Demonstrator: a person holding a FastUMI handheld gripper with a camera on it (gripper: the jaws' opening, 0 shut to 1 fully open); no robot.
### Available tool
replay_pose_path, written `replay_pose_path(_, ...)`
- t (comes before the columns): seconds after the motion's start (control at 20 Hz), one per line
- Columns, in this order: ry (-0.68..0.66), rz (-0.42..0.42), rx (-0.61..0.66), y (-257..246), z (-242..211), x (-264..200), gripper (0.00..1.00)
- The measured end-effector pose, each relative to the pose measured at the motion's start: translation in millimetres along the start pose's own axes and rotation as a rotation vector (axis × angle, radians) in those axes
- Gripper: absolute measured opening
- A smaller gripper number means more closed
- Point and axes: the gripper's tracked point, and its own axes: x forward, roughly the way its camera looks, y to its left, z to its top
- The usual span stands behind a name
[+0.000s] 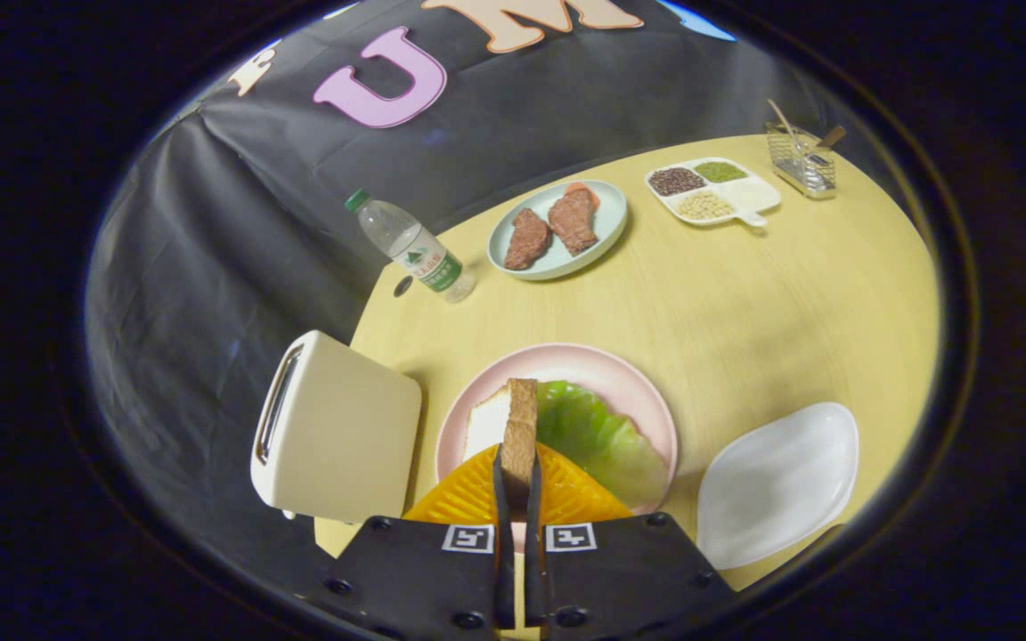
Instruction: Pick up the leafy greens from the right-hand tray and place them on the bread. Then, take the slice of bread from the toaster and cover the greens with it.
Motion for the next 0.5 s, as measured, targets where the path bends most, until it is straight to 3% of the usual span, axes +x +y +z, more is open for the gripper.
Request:
replay_pose_path(0.25, 0.001, -0.094, -0.089, -20, 3, 10, 0.13)
replay_pose_path(0.5, -0.036, -0.142, -0.199, -29, -4, -15, 0.46)
